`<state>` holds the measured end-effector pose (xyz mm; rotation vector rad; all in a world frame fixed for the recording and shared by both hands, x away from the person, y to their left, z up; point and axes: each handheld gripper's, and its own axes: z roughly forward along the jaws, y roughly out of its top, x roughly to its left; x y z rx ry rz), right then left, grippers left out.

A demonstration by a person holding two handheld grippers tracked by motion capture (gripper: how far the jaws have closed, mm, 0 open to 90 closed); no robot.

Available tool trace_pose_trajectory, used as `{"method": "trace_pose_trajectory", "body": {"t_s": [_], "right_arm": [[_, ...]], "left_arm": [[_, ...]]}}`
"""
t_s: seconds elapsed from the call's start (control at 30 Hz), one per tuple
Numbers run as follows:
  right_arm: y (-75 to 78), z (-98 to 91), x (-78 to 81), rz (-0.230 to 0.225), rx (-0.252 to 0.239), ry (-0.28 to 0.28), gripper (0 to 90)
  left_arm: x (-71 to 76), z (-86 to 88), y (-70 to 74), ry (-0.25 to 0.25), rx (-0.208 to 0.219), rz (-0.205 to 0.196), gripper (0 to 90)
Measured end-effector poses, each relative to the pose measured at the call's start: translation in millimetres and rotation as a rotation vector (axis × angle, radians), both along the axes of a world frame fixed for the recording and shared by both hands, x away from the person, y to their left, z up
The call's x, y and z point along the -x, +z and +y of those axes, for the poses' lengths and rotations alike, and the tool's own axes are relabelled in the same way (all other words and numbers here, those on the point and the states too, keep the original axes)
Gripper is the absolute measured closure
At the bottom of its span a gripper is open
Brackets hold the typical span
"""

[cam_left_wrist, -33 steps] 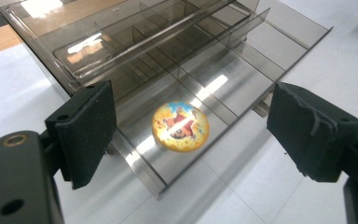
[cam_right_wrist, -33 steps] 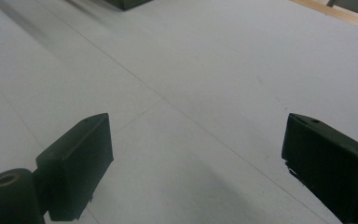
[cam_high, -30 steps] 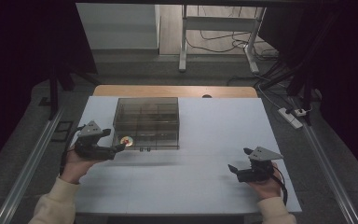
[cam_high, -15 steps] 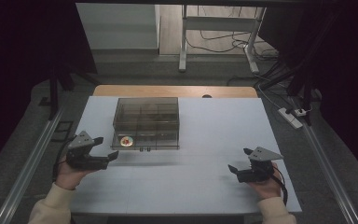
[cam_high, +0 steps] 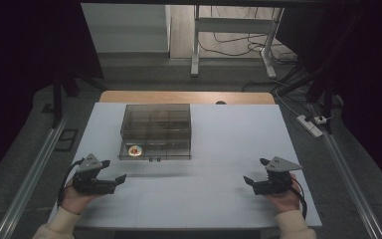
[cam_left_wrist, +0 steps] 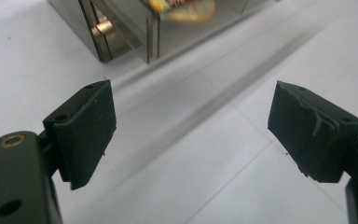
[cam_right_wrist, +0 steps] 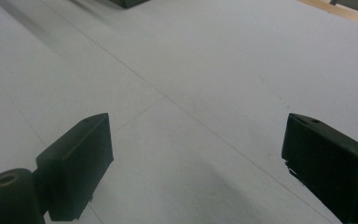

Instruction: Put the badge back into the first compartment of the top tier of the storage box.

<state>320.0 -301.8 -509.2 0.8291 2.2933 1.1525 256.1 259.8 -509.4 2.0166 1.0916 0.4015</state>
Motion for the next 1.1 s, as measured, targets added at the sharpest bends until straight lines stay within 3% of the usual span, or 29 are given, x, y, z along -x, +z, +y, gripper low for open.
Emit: {"method": "trace_pose_trajectory", "body": {"t_s": [0.37, 1.1], "right_arm": [[-1.2, 0.9, 0.0, 0.006, -0.005, 0.013, 8.1], [-1.0, 1.2, 0.0, 0.013, -0.002, 0.019, 8.2]], "left_arm": [[-1.4, -7.0, -17.2, -0.018, -0.008, 0.027, 15.0], [-3.3, -11.3, -17.8, -0.019, -0.026, 0.014, 14.9]]}}
